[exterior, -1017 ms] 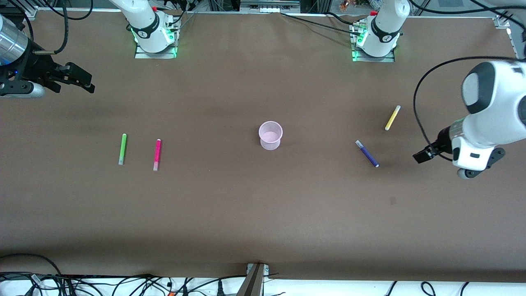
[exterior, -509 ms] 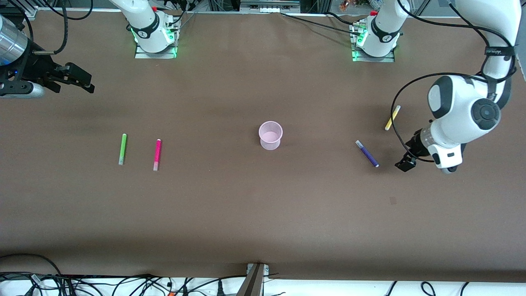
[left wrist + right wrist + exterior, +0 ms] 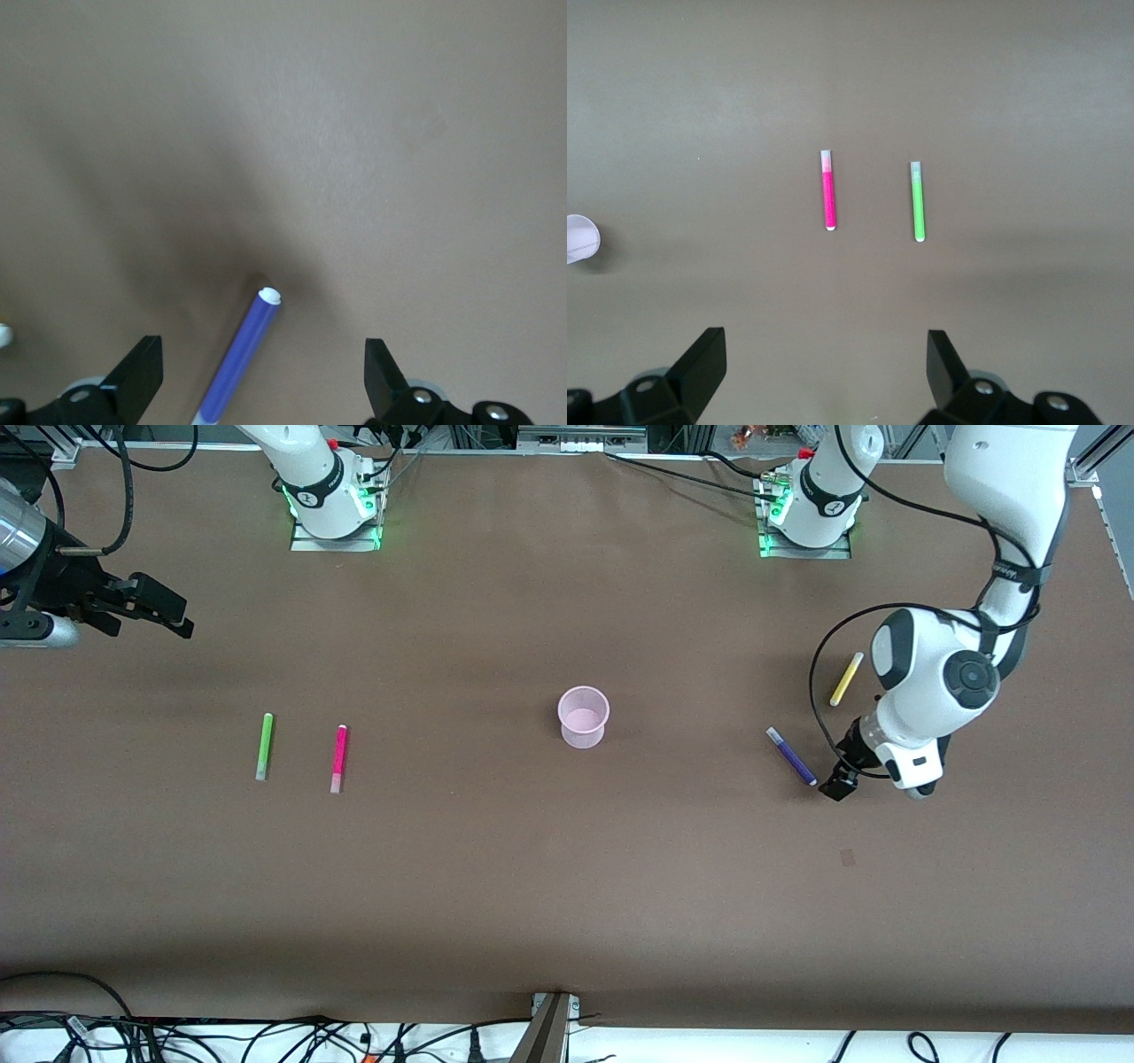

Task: Organize pens into pink holder with both arms
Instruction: 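Move the left gripper down over the blue marker, then close the left gripper on the blue marker's end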

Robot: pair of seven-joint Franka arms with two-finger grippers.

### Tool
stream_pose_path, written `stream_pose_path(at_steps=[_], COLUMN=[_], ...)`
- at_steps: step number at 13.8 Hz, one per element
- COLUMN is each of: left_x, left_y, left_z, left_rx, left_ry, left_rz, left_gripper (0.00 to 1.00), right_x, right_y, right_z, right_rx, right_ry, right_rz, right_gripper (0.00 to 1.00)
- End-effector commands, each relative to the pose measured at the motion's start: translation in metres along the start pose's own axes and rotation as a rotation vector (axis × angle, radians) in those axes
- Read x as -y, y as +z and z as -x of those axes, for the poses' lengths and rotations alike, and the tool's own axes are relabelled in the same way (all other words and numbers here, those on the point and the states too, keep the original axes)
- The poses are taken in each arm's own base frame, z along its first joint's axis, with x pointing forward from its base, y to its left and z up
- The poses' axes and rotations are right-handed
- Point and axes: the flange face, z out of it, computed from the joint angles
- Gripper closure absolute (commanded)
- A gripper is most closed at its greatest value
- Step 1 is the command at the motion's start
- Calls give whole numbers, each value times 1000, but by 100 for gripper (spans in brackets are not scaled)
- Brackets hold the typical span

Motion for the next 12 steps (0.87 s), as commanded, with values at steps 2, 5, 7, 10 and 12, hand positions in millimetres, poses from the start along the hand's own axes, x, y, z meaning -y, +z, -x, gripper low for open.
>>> stream_pose_path(at_steps=[2,5,7,10,12], left_x=[4,7,7,7,6], left_y=[29,42,49,58,56], left_z=[9,20,26,33,33], left_rx=[12,14,20,24,22], left_ry=[-3,28,38,55,55], left_rz=[4,-15,-27,-41,-37], left_gripper=[0,0,8,42,64], right_x=[-1,-1,-1,-1,-1], right_y=[-4,-2,-2,-2,-2], right_z=[-5,-7,-7,-7,-7], right_rx=[-11,-9,-9,-9,-9], right_ry=[9,10,10,10,10], right_rz=[2,1,1,1,1], right_gripper=[0,0,0,0,0])
